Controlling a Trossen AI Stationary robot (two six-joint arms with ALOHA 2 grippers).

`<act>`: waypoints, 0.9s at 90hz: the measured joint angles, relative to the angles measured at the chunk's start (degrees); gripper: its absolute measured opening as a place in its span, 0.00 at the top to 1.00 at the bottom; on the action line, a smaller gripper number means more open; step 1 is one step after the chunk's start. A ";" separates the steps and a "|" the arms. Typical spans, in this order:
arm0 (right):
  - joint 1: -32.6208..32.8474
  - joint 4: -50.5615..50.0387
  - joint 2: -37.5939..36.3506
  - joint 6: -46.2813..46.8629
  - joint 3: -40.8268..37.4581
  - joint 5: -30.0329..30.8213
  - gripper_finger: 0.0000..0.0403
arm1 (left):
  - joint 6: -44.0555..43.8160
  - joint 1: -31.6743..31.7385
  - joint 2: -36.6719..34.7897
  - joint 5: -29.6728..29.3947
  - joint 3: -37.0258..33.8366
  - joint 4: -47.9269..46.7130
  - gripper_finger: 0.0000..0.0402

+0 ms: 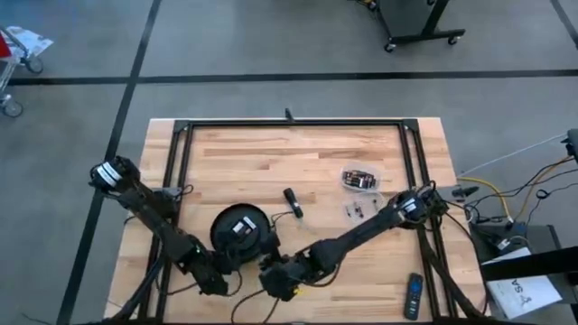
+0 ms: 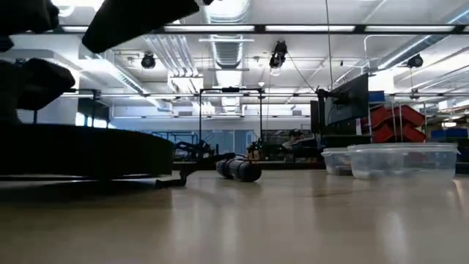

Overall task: Insert battery
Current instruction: Insert the black battery into the clock battery compartment

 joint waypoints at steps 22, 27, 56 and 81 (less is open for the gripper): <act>0.09 0.50 1.99 -4.02 -0.04 3.39 0.54 | -4.00 1.66 -6.61 1.07 0.02 -1.65 1.00; 0.11 1.65 2.15 -5.11 -0.11 5.28 0.48 | -4.71 1.73 -8.11 1.18 0.03 -1.42 1.00; -0.01 10.35 4.58 -18.05 -0.22 17.64 0.21 | -6.27 1.79 -12.20 3.94 0.09 0.09 1.00; -1.42 15.55 7.30 -19.02 -0.22 20.22 0.21 | -4.54 1.80 -11.78 5.62 0.15 4.94 1.00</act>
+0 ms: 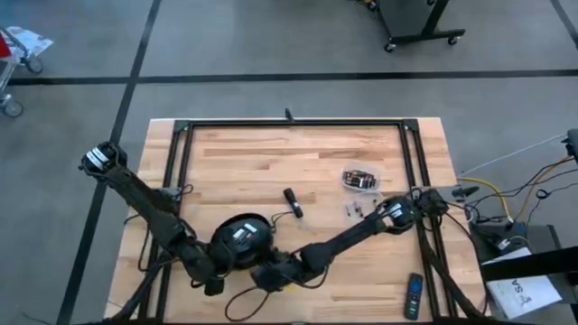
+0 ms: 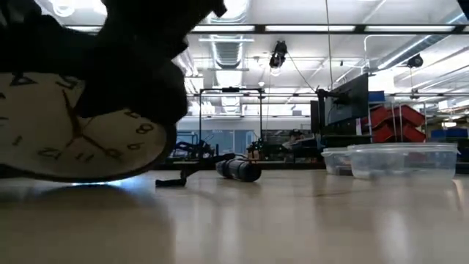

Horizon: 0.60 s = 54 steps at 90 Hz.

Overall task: Insert battery
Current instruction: Insert the black battery into the clock battery compartment

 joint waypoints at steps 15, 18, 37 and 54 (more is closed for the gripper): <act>-0.56 -0.01 0.11 4.06 -0.02 0.61 0.32 | 0.62 -0.03 -0.23 0.00 0.00 0.29 1.00; -0.59 0.01 0.11 4.65 -0.02 0.55 0.36 | 0.66 -0.03 -0.24 0.04 0.00 0.36 1.00; -0.56 -0.53 0.11 5.13 -0.10 0.06 0.58 | 4.68 -0.03 -0.56 0.78 0.03 0.34 0.99; -0.50 -0.30 0.02 7.06 -0.04 -0.25 0.64 | 10.14 -0.03 -3.19 0.75 0.11 0.11 0.89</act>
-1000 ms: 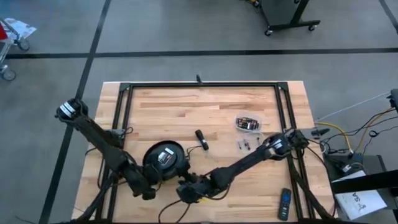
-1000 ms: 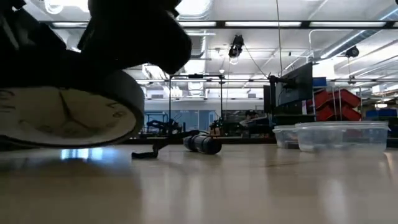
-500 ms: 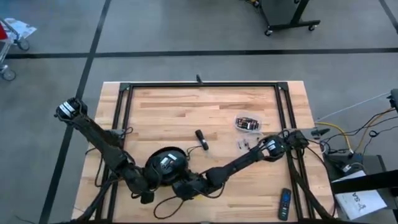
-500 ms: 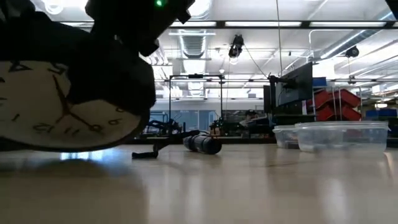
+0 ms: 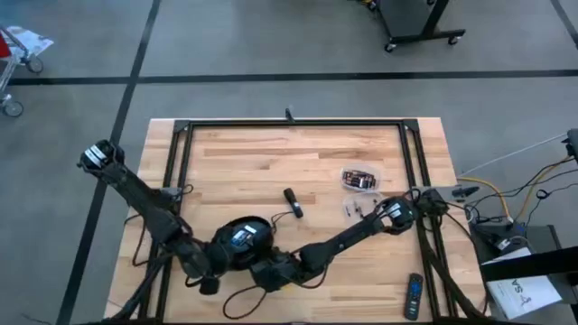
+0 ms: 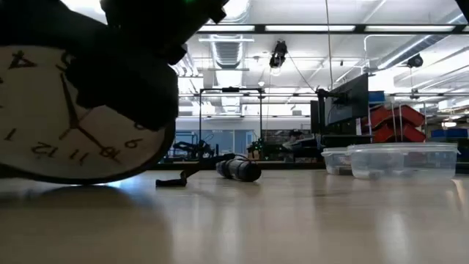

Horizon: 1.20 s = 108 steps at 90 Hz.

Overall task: Insert battery
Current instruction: Insert the black battery into the clock battery compartment

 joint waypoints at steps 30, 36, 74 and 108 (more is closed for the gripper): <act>-2.56 -13.39 -0.74 20.89 11.56 -3.47 0.64 | 9.74 -0.10 -16.01 -3.40 -0.12 -6.95 0.62; -4.00 -18.06 -0.84 25.44 15.89 -7.58 0.66 | 12.95 -0.51 -19.89 -6.32 -0.13 -7.89 0.60; -10.48 -24.35 -1.03 23.14 24.19 -23.47 0.65 | 19.92 -1.14 -33.09 -17.39 -0.22 -15.61 0.55; -10.76 -25.10 -0.74 21.72 23.95 -28.46 0.66 | 14.78 -0.85 -33.76 -20.65 -0.11 -17.54 0.36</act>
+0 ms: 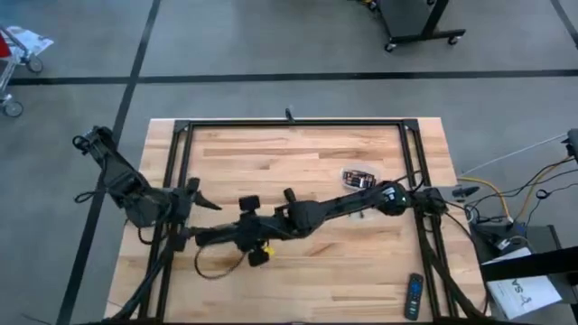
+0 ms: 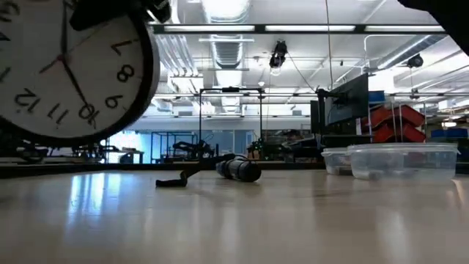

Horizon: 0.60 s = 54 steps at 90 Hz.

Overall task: Insert battery
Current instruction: Insert the black battery into the clock battery compartment

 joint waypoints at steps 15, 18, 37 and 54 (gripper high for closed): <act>-2.60 -0.58 0.20 13.71 -0.07 -6.43 0.67 | 8.40 0.02 -1.96 -8.49 0.04 2.02 0.37; -3.22 -0.30 0.20 16.79 -0.07 -7.89 0.67 | 10.22 0.02 -2.06 -9.57 0.04 2.30 0.37; -8.65 -0.24 1.09 33.03 -0.07 -14.85 0.65 | 13.74 0.00 -0.94 -10.45 0.04 2.65 0.43; -13.04 1.93 1.99 39.93 -0.07 -19.80 0.67 | 11.59 0.00 2.29 -10.34 0.04 0.12 0.48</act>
